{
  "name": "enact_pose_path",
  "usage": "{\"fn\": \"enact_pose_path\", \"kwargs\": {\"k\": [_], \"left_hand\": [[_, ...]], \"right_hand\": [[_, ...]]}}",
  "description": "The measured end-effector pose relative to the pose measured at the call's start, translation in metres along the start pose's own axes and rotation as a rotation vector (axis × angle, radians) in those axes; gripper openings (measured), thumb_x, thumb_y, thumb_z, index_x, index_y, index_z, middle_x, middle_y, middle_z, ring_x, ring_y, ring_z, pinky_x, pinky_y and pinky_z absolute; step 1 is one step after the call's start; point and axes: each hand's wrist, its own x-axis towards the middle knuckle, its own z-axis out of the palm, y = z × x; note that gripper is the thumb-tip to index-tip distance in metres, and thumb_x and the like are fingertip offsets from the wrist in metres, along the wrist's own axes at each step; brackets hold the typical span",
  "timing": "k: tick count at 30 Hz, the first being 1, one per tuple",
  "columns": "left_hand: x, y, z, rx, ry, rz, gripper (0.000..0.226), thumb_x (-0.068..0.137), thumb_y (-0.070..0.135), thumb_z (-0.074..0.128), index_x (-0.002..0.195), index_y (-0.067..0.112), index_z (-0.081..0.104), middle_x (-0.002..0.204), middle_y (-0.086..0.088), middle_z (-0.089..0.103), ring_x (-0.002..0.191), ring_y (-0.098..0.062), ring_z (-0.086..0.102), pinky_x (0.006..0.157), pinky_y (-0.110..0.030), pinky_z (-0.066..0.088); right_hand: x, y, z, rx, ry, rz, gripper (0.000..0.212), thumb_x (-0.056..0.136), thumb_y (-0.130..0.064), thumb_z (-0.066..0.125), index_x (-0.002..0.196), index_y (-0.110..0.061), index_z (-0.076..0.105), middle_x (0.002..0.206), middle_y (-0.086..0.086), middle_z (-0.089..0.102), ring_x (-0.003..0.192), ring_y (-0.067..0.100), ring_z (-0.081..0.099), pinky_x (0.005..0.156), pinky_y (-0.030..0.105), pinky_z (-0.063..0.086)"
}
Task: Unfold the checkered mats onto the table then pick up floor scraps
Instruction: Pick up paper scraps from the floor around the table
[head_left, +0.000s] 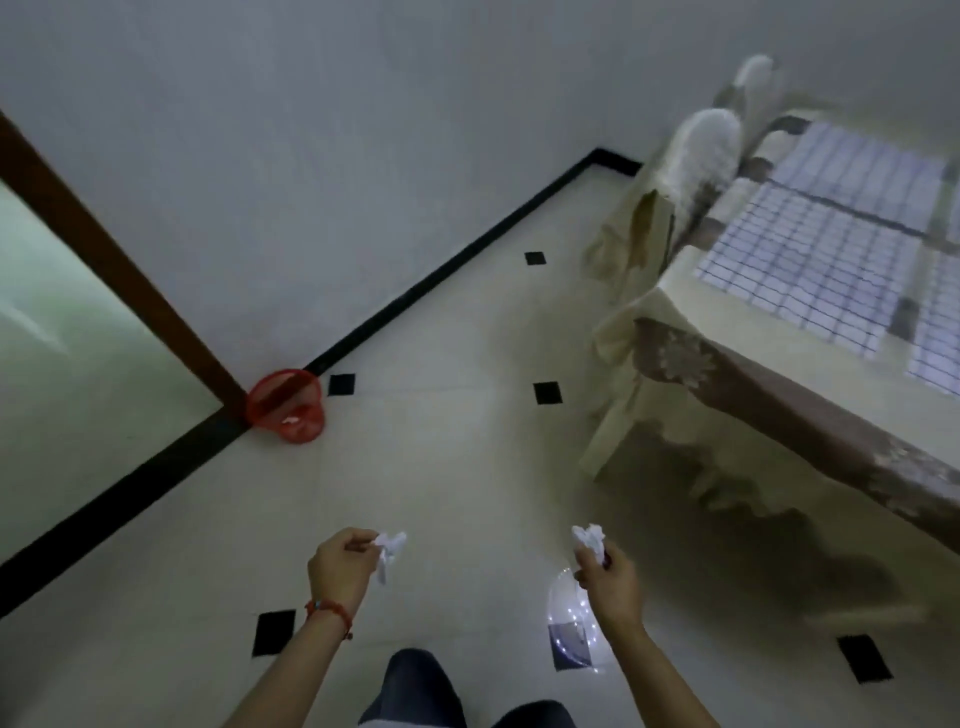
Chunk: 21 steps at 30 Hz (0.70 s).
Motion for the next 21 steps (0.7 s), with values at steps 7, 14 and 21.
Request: {"fn": "enact_pose_path", "kwargs": {"k": [7, 14, 21], "left_hand": [[0.054, -0.058, -0.12, -0.157, 0.247, -0.198, 0.019, 0.073, 0.005, 0.068, 0.06, 0.019, 0.065, 0.069, -0.007, 0.068, 0.072, -0.026, 0.063, 0.065, -0.028, 0.046], [0.102, -0.07, -0.171, -0.228, 0.337, -0.299, 0.01, 0.075, 0.006, 0.069, 0.066, 0.007, 0.068, 0.073, -0.013, 0.07, 0.074, -0.029, 0.064, 0.064, -0.026, 0.046], [0.216, -0.017, -0.188, -0.208, 0.39, -0.216, 0.009, 0.077, 0.005, 0.068, 0.074, -0.003, 0.069, 0.081, -0.02, 0.07, 0.08, -0.028, 0.064, 0.08, -0.037, 0.052]], "right_hand": [[0.013, -0.067, 0.151, -0.131, -0.277, -0.131, 0.017, 0.089, -0.015, 0.058, 0.074, -0.009, 0.057, 0.063, 0.003, 0.05, 0.063, 0.023, 0.053, 0.062, 0.031, 0.048], [0.031, -0.106, 0.239, -0.263, -0.382, -0.14, 0.028, 0.088, -0.021, 0.06, 0.064, -0.009, 0.053, 0.062, 0.008, 0.054, 0.063, 0.026, 0.063, 0.057, 0.028, 0.045], [0.11, -0.147, 0.306, -0.385, -0.411, -0.141, 0.029, 0.09, -0.025, 0.056, 0.07, -0.003, 0.057, 0.069, 0.009, 0.06, 0.067, 0.028, 0.066, 0.065, 0.032, 0.049]]}}
